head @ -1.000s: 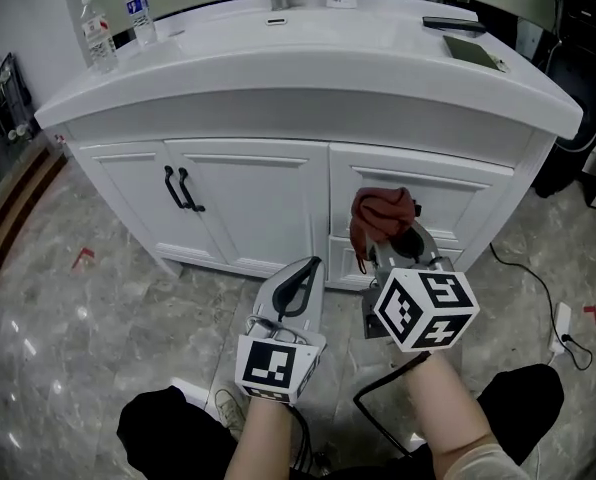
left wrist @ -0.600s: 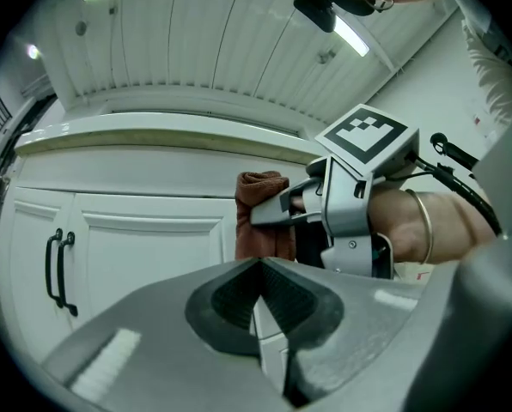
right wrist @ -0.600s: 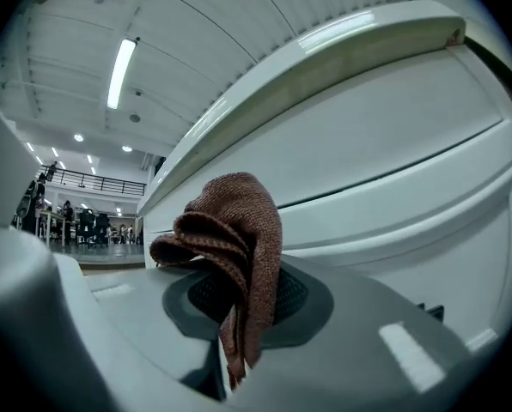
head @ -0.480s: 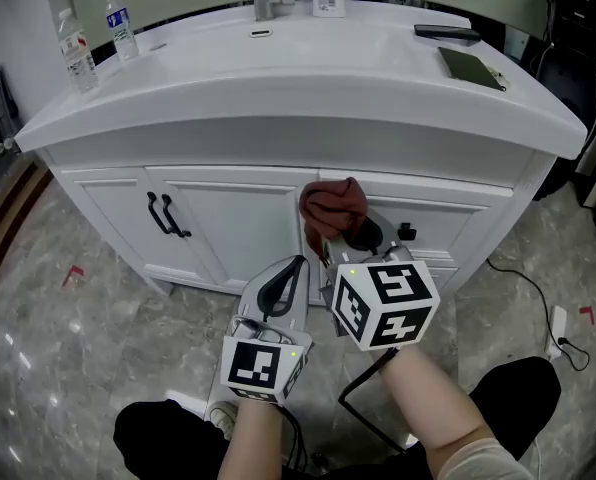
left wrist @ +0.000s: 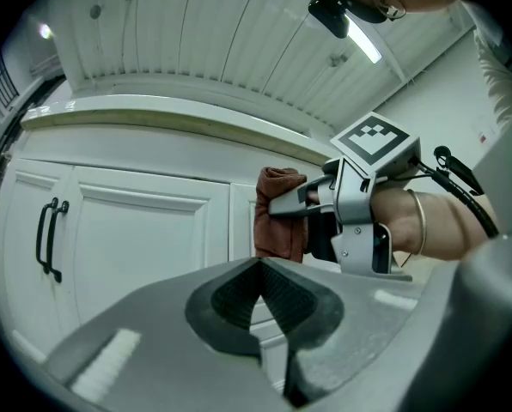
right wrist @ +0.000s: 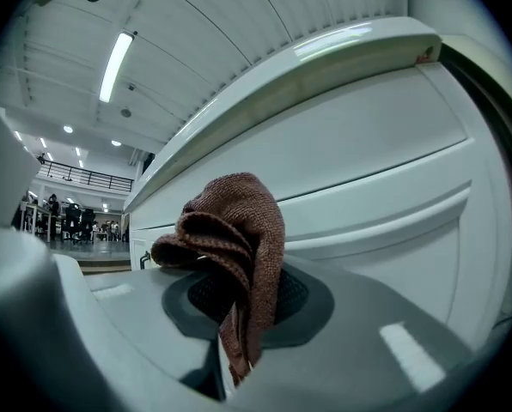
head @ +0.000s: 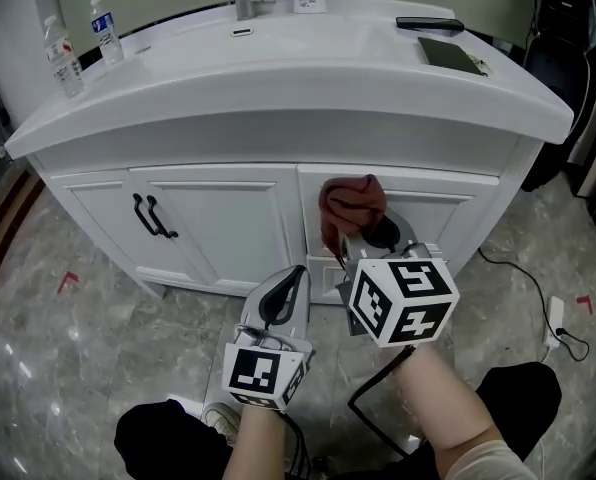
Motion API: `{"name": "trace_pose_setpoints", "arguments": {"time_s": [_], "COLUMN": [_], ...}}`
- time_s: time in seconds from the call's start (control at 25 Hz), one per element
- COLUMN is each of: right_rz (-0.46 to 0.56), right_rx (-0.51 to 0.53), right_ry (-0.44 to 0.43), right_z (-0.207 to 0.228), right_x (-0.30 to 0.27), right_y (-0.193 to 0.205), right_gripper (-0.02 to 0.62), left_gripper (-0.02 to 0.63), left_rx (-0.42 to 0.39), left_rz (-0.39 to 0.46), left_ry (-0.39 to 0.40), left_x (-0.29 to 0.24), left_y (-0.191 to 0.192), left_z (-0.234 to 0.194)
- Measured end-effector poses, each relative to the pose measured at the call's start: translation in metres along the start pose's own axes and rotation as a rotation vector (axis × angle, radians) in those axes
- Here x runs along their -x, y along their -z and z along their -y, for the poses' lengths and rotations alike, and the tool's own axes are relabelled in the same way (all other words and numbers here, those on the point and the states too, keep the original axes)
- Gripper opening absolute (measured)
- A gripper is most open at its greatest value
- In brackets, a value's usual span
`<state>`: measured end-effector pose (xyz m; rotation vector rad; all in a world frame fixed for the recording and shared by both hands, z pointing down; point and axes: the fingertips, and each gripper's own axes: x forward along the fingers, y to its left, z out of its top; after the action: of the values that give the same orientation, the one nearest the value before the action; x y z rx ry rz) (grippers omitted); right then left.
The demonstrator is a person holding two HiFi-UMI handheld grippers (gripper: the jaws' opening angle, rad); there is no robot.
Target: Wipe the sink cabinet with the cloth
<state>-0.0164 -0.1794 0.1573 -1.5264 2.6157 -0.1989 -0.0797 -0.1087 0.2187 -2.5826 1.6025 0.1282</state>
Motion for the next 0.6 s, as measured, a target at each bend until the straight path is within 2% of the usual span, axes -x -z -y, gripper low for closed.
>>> {"name": "trace_pose_setpoints", "arguments": {"time_s": [0.28,0.6], "right_rz": [-0.005,0.006], "right_rx": [0.015,-0.061], "right_ry": [0.069,0.115], "right_z": [0.033,0.067], "right_x": [0.022,0.049], "right_y": [-0.006,-0.018], "right_gripper": [0.084,0.086], "left_gripper": [0.0,0.0], "left_rx": [0.022,0.018], "left_rz": [0.005,0.015], "left_ry": [0.035,0.078], "left_x": [0.001,-0.009], "left_y": [-0.002,-0.011], "left_z": [0.022,0.051]}}
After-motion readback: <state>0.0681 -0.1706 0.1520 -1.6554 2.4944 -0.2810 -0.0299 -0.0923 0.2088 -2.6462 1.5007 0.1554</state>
